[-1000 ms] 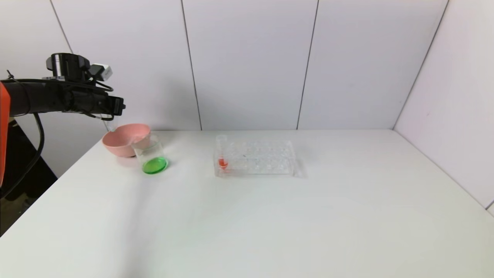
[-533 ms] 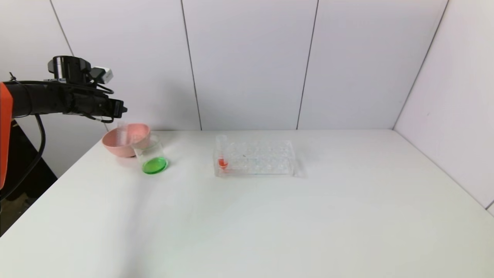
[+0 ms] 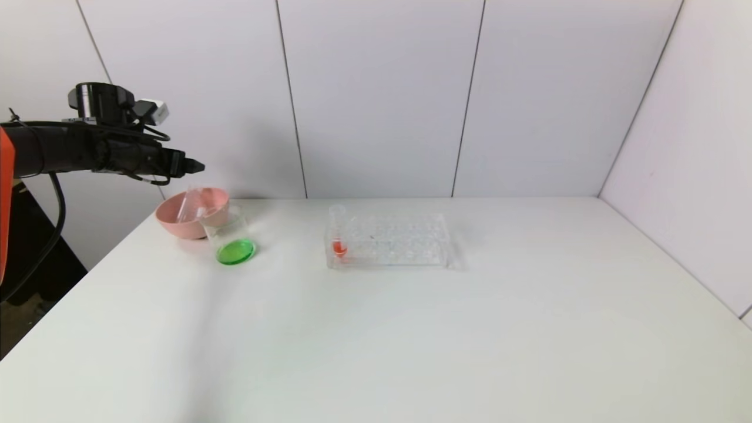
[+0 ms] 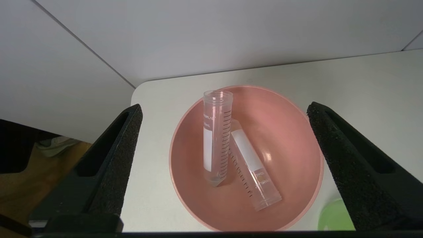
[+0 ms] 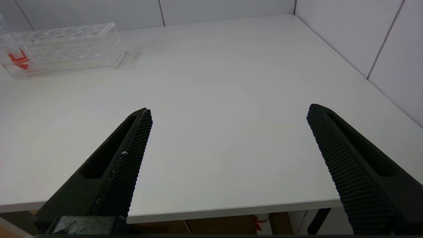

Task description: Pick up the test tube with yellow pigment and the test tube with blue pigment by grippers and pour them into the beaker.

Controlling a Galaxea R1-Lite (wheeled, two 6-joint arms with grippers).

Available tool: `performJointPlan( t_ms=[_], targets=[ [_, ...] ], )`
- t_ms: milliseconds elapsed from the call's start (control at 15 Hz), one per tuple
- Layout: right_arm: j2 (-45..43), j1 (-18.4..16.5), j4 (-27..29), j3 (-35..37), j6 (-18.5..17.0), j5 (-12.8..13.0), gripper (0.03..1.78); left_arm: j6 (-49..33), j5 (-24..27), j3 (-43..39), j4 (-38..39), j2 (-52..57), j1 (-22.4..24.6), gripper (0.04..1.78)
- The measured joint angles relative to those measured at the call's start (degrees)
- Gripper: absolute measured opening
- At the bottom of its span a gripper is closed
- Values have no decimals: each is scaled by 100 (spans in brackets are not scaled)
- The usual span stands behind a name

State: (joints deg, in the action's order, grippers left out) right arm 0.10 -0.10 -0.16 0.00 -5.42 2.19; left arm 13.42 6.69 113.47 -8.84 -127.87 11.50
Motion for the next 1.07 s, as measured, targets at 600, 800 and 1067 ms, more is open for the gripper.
performJointPlan(
  t_ms=[600, 800, 1067],
  targets=[
    [0, 0, 0, 0, 0, 0, 171, 315, 50, -600, -144, 1390, -266, 178],
    [0, 0, 0, 0, 0, 0, 171, 267, 50, -1201, -168, 2384, -563, 178],
    [0, 0, 0, 0, 0, -2, 171, 245, 55, -2337, -238, 4140, -869, 178]
  ],
)
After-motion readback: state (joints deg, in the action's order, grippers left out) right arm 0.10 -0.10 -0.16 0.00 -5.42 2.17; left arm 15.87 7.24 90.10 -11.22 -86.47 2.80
